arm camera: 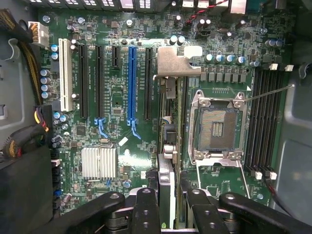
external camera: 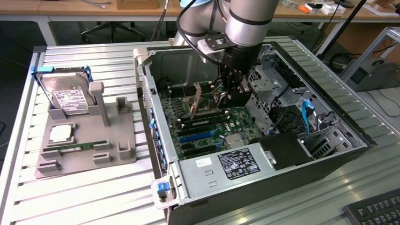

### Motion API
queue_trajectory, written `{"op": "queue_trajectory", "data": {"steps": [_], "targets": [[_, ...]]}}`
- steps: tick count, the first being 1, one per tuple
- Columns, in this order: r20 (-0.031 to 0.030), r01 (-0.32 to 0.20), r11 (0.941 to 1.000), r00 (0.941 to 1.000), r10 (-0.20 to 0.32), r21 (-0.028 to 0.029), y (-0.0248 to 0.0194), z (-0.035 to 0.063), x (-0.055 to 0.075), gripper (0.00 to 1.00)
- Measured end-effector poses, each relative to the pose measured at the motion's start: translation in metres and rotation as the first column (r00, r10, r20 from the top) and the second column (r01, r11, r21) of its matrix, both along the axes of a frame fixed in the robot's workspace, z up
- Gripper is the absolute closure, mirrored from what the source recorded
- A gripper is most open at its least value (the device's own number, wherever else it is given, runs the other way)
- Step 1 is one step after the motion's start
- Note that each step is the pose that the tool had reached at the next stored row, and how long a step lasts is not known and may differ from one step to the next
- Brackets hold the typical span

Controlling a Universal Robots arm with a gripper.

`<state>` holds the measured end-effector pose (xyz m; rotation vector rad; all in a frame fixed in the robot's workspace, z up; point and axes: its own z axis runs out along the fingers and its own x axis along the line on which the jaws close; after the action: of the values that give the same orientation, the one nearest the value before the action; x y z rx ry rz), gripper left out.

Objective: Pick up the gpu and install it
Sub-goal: 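Insert the gpu into the slot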

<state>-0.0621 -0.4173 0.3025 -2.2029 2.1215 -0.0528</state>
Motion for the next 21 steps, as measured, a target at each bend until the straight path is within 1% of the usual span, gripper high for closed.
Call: {"op": "queue_trajectory", "data": {"steps": [21], "targets": [[-0.0001, 0.000, 1.0000, 1.0000, 0.000, -0.0004, -0.0081, -0.0007, 0.0000, 0.73]]}}
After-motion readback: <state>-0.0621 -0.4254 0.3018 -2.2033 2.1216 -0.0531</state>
